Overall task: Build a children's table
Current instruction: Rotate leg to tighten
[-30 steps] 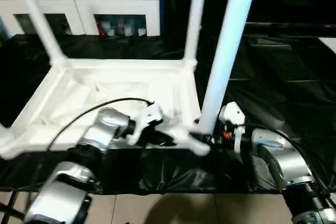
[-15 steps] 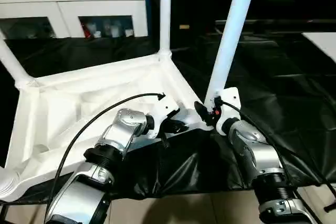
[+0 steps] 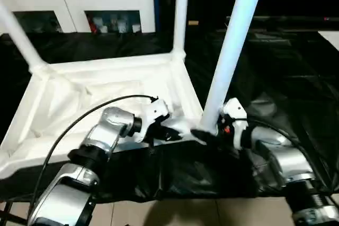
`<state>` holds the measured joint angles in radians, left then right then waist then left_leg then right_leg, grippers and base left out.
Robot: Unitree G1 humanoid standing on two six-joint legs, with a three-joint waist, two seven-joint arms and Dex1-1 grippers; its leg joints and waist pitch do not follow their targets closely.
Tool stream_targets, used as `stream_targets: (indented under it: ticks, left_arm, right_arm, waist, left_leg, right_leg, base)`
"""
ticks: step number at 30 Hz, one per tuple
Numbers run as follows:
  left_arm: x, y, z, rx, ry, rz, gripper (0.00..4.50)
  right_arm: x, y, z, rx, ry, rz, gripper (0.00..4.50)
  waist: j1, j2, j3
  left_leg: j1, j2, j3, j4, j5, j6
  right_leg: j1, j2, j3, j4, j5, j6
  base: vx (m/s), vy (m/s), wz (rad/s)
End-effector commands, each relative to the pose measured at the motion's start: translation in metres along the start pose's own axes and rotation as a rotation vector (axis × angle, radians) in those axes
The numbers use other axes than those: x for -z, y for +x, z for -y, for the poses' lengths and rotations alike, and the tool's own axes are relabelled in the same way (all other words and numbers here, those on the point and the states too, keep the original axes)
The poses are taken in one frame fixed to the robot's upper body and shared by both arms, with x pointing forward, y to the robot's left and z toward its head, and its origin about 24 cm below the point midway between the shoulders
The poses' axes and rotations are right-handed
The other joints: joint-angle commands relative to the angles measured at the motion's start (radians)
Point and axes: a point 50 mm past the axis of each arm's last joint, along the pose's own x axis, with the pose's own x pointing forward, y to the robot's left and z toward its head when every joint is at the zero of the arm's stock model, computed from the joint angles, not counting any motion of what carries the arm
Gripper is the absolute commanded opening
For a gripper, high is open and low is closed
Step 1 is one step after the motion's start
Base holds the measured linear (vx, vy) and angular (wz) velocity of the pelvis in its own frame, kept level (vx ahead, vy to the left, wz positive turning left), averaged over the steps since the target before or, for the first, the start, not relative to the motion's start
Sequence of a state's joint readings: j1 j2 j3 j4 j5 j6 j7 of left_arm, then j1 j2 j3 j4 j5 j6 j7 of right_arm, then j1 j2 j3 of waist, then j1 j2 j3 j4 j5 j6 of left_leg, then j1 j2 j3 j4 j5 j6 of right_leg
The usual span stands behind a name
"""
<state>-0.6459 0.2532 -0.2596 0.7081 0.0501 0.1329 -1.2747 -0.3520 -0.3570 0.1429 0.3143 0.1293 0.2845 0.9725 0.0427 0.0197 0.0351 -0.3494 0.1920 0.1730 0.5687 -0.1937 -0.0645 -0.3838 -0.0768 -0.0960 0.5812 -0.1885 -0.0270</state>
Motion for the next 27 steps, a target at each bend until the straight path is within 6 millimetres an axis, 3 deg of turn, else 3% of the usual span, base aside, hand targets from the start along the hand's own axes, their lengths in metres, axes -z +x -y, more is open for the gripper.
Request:
stream_targets:
  ticks: [1,6,7,11,19,22,23,26,27]
  left_arm:
    - [-0.001,0.007,0.008,0.104,0.027,-0.007,0.00]
    - [-0.003,0.003,0.008,0.141,0.038,-0.004,0.00]
    - [-0.003,0.002,0.009,0.158,0.042,-0.002,0.00]
    - [-0.003,0.000,0.009,0.175,0.042,-0.003,0.00]
    - [0.000,-0.005,0.008,0.195,0.042,-0.028,0.00]
    - [0.000,-0.004,0.006,0.180,0.038,-0.031,0.00]
    - [-0.001,-0.002,0.005,0.150,0.035,-0.030,0.00]
    - [-0.002,0.001,0.003,0.114,0.031,-0.030,0.00]
    - [-0.007,0.014,-0.003,-0.007,0.000,-0.007,0.00]
  right_arm:
    - [0.008,0.006,-0.013,-0.131,0.016,-0.057,4.06]
    - [0.005,0.006,-0.010,-0.169,0.007,-0.054,3.71]
    - [0.003,0.007,-0.011,-0.195,0.014,-0.044,3.45]
    - [0.002,0.007,-0.013,-0.231,0.023,-0.037,3.24]
    - [0.005,0.008,-0.016,-0.284,0.018,-0.055,2.63]
    - [0.006,0.009,-0.016,-0.266,0.027,-0.042,2.60]
    - [0.006,0.010,-0.017,-0.245,0.033,-0.028,2.59]
    - [0.007,0.011,-0.016,-0.218,0.036,-0.015,2.59]
    - [0.011,0.020,-0.009,-0.017,0.059,-0.001,2.59]
  waist:
    - [0.006,-0.010,-0.050]
    - [0.013,-0.013,-0.051]
    - [0.016,-0.012,-0.052]
    - [0.020,-0.012,-0.054]
    - [0.024,-0.008,-0.054]
    - [0.024,-0.007,-0.054]
    - [0.025,-0.002,-0.054]
    - [0.023,-0.004,-0.050]
    - [0.022,-0.004,-0.049]
  left_leg:
    - [-0.002,0.047,-0.007,-0.055,-0.141,0.105]
    - [-0.002,0.046,-0.006,-0.053,-0.128,0.094]
    - [-0.001,0.045,-0.005,-0.053,-0.124,0.094]
    - [-0.002,0.047,-0.005,-0.051,-0.101,0.105]
    - [0.000,0.047,-0.006,-0.052,-0.121,0.089]
    - [-0.001,0.046,-0.006,-0.052,-0.123,0.085]
    - [-0.001,0.046,-0.007,-0.052,-0.123,0.084]
    - [0.000,0.045,-0.006,-0.054,-0.149,0.076]
    - [0.002,0.045,-0.006,-0.055,-0.167,0.066]
  right_leg:
    - [0.054,-0.077,0.055,-0.061,-0.166,-0.222]
    - [0.052,-0.078,0.056,-0.060,-0.164,-0.222]
    - [0.053,-0.078,0.056,-0.058,-0.157,-0.223]
    - [0.054,-0.076,0.055,-0.051,-0.111,-0.233]
    - [0.052,-0.077,0.055,-0.054,-0.134,-0.232]
    - [0.054,-0.077,0.055,-0.054,-0.131,-0.233]
    - [0.054,-0.077,0.054,-0.054,-0.131,-0.234]
    - [0.051,-0.076,0.054,-0.060,-0.164,-0.228]
    - [0.049,-0.079,0.055,-0.064,-0.204,-0.220]
  base:
    - [0.000,0.000,0.00]
    - [0.000,0.000,0.00]
    - [0.000,0.000,0.00]
    - [0.000,0.000,0.00]
    - [0.000,0.000,0.00]
    - [0.000,0.000,0.00]
    - [0.000,0.000,0.00]
    - [0.000,0.000,0.00]
    - [0.000,0.000,0.00]
